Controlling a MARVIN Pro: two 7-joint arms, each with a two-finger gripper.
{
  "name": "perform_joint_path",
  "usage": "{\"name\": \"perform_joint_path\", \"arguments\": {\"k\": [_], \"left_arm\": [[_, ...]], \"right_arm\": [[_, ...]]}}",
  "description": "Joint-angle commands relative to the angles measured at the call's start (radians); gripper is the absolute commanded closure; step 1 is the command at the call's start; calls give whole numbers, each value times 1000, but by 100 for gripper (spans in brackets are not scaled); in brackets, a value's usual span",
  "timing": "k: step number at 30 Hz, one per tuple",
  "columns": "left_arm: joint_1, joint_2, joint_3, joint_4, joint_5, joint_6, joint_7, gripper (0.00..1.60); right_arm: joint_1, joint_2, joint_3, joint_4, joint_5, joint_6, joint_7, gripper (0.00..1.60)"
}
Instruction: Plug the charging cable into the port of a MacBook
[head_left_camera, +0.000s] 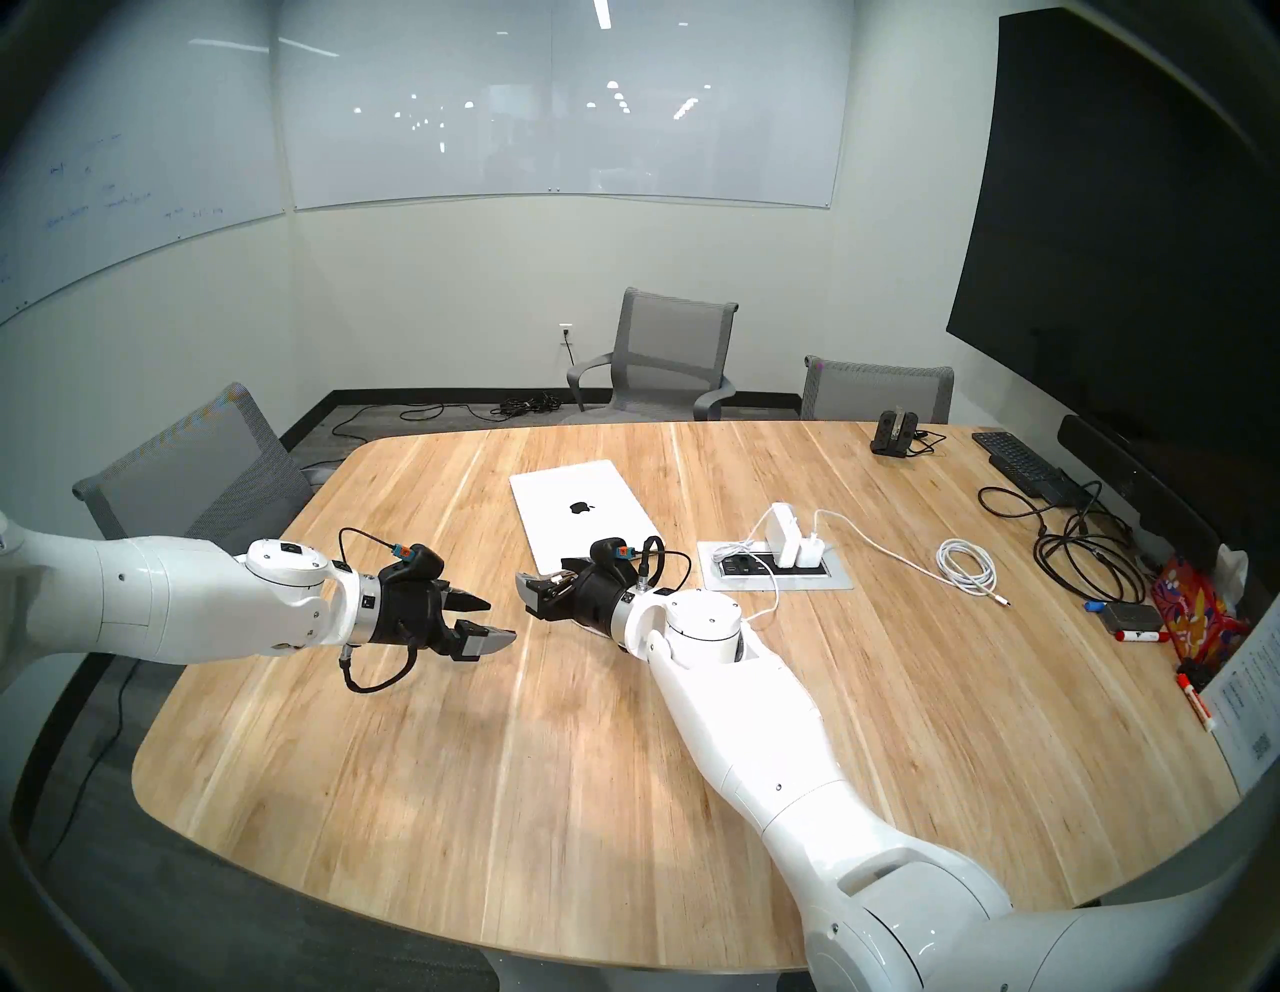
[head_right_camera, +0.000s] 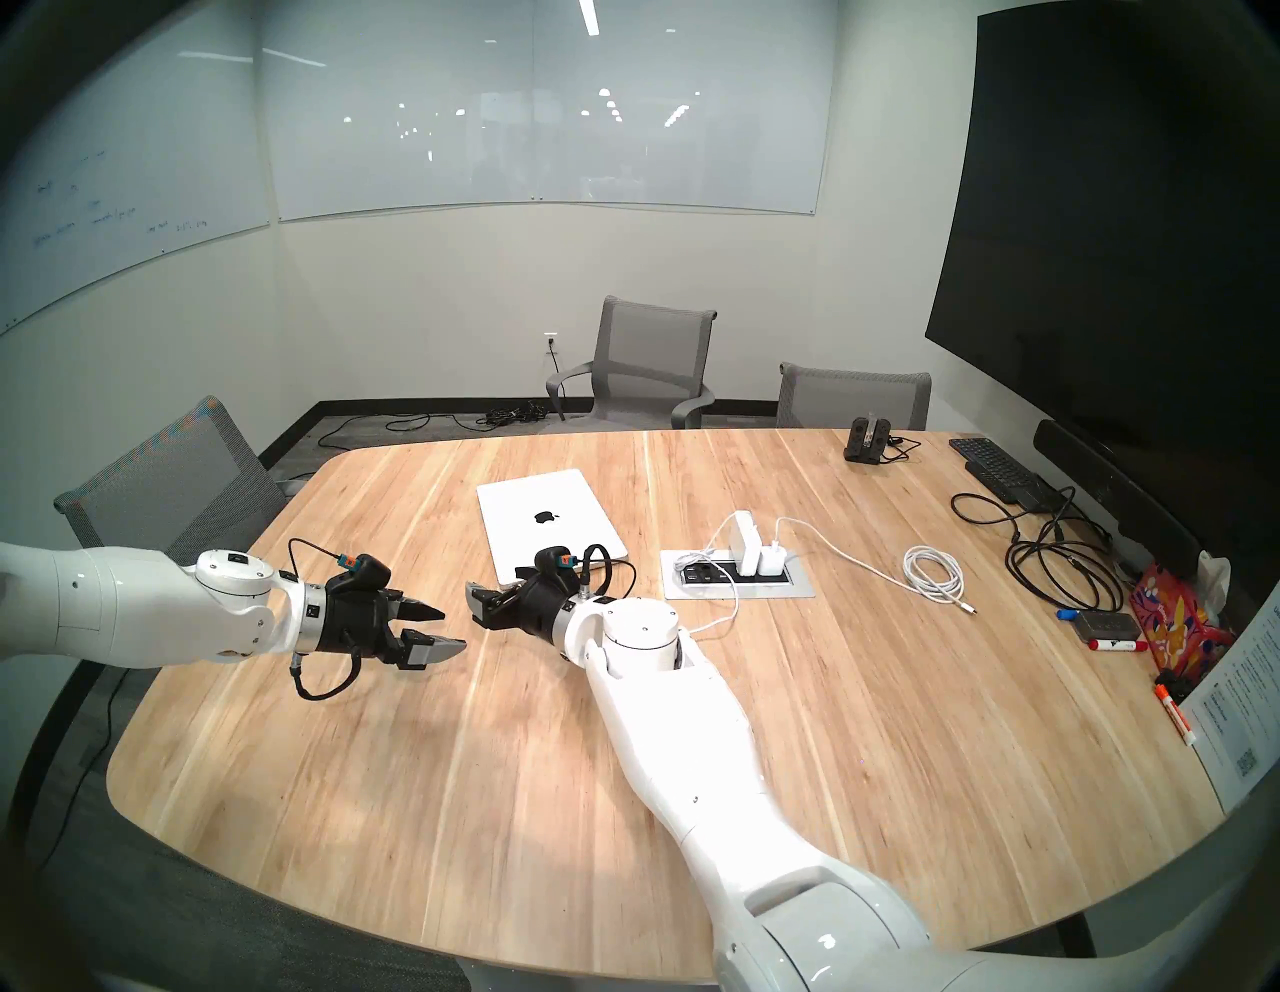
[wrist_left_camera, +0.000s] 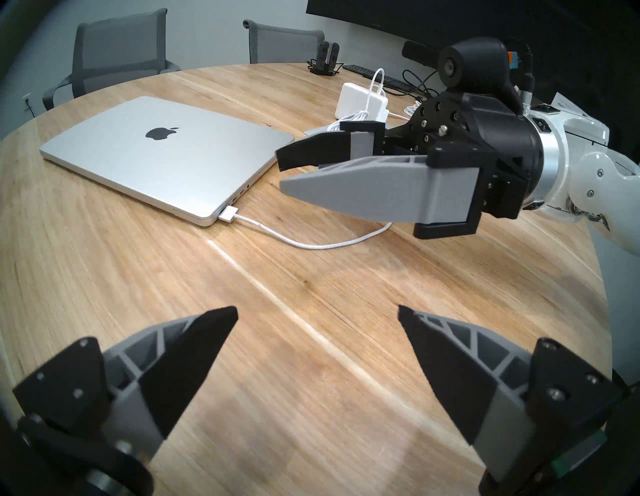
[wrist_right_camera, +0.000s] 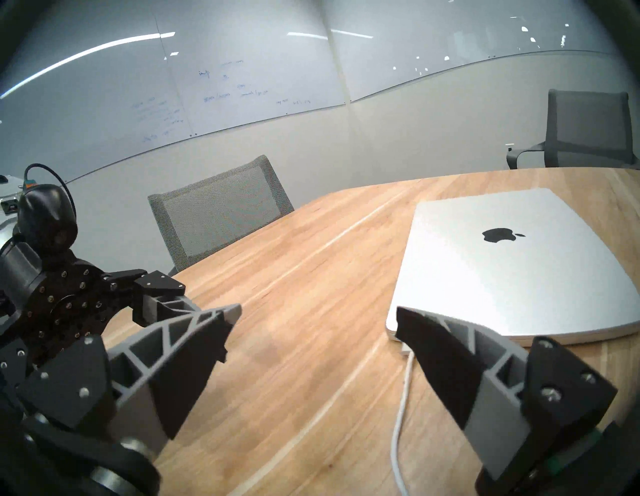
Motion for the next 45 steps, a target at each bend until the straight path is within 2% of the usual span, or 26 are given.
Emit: {"name": "perform_joint_path", "arguments": {"k": [1, 2, 3, 13, 19, 28, 31, 36, 39, 45], "left_arm": [[-17, -2, -13, 2, -1, -3, 1, 0], [-17, -2, -13, 2, -1, -3, 1, 0], [-17, -2, -13, 2, -1, -3, 1, 0], [-17, -2, -13, 2, -1, -3, 1, 0], [-17, -2, -13, 2, -1, -3, 2, 0], [-18, -2, -13, 2, -1, -3, 2, 0], [-18, -2, -13, 2, -1, -3, 2, 0], [-18, -1, -13, 2, -1, -3, 2, 0], [-18, -1, -13, 1, -1, -2, 2, 0], [-18, -1, -13, 1, -1, -2, 2, 0]], "right_arm": [[-26, -7, -22, -109, 14, 47, -68, 0], [-46, 0, -24, -147, 15, 69, -93, 0], [-40, -1, -28, -136, 14, 71, -101, 0], [-90, 27, -87, -261, 40, 191, -250, 0], [-118, 47, -160, -358, 67, 291, -399, 0], [-140, 66, -233, -444, 112, 369, -542, 0], [-142, 74, -267, -475, 153, 407, -633, 0], [-133, 74, -288, -474, 187, 416, -692, 0], [-123, 72, -312, -467, 226, 411, -762, 0], [-110, 64, -327, -444, 276, 404, -815, 0]]}}
